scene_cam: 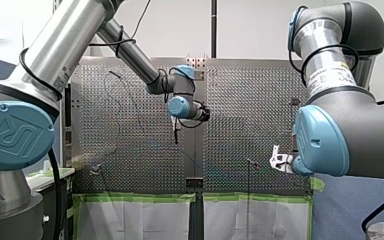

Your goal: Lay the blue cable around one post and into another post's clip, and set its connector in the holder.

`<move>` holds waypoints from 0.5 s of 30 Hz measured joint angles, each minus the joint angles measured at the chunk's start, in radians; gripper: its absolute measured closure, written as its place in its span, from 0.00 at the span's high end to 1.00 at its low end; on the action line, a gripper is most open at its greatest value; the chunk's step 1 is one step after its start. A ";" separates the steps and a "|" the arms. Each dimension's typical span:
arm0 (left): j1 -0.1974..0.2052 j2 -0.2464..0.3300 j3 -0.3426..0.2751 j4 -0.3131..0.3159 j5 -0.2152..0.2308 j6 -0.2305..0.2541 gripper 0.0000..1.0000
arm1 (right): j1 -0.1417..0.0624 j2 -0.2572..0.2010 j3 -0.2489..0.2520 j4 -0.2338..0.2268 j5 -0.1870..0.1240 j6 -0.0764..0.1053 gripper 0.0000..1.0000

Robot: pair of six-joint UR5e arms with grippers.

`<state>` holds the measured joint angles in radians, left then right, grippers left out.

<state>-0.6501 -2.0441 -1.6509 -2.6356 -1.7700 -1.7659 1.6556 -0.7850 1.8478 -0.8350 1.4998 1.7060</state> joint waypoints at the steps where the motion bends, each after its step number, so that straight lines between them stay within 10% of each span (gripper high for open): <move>1: 0.001 -0.011 0.011 0.011 -0.005 -0.003 1.00 | 0.000 0.000 0.000 0.000 0.000 -0.001 0.02; 15: 0.022 -0.136 0.056 0.136 -0.035 -0.015 1.00 | -0.002 0.000 0.000 -0.004 -0.001 -0.006 0.02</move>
<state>-0.6283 -2.1800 -1.5945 -2.4995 -1.8053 -1.7805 1.6536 -0.7848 1.8480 -0.8390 1.4991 1.7005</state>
